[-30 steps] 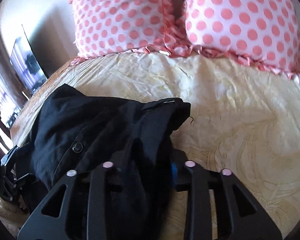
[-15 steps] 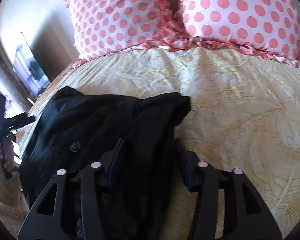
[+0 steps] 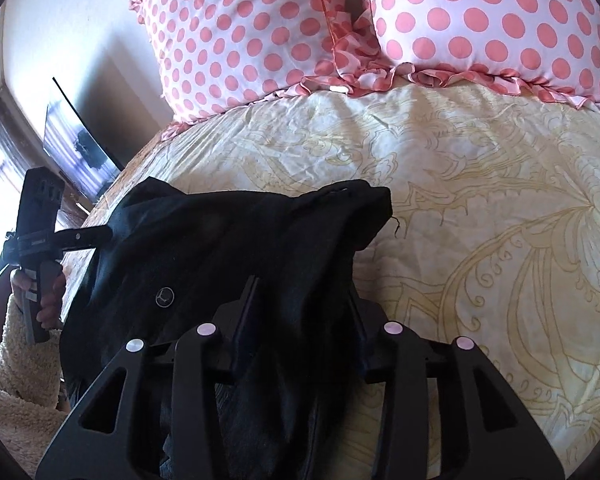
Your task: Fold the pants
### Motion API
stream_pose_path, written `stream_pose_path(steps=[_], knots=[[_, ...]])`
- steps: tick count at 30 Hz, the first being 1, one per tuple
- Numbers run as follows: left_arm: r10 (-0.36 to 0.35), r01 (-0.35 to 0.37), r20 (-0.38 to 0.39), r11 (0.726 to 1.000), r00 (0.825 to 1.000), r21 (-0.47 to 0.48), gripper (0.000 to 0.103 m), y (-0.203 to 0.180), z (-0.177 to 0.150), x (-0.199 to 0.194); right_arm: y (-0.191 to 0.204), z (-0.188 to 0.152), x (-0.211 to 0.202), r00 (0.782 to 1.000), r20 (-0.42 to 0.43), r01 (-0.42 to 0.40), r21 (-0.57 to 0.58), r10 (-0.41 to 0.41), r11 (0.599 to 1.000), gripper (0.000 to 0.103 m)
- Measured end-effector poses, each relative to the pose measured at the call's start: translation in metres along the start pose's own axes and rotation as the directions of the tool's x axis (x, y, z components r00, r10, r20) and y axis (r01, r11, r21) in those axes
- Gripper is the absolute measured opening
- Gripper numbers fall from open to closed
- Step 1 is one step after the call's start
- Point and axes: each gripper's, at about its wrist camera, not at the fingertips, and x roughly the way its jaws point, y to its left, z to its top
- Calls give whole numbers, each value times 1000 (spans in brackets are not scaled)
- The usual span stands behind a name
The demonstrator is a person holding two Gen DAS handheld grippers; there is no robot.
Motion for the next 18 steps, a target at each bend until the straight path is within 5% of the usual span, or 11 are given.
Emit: stream_pose_path(steps=[4, 7, 10, 18], knots=[[5, -5, -3, 1000, 1000, -28, 77, 4, 9, 2, 1, 0, 0, 1000, 3, 2, -6, -2, 1000, 41], [25, -25, 2, 999, 1000, -46, 42, 7, 11, 1, 6, -2, -3, 1000, 21, 4, -35, -4, 999, 25], [58, -57, 36, 998, 998, -35, 14, 8, 9, -7, 13, -3, -5, 999, 33, 24, -58, -22, 998, 21], [76, -79, 87, 996, 993, 39, 10, -12, 26, -27, 32, 24, -17, 996, 87, 40, -113, -30, 993, 18]])
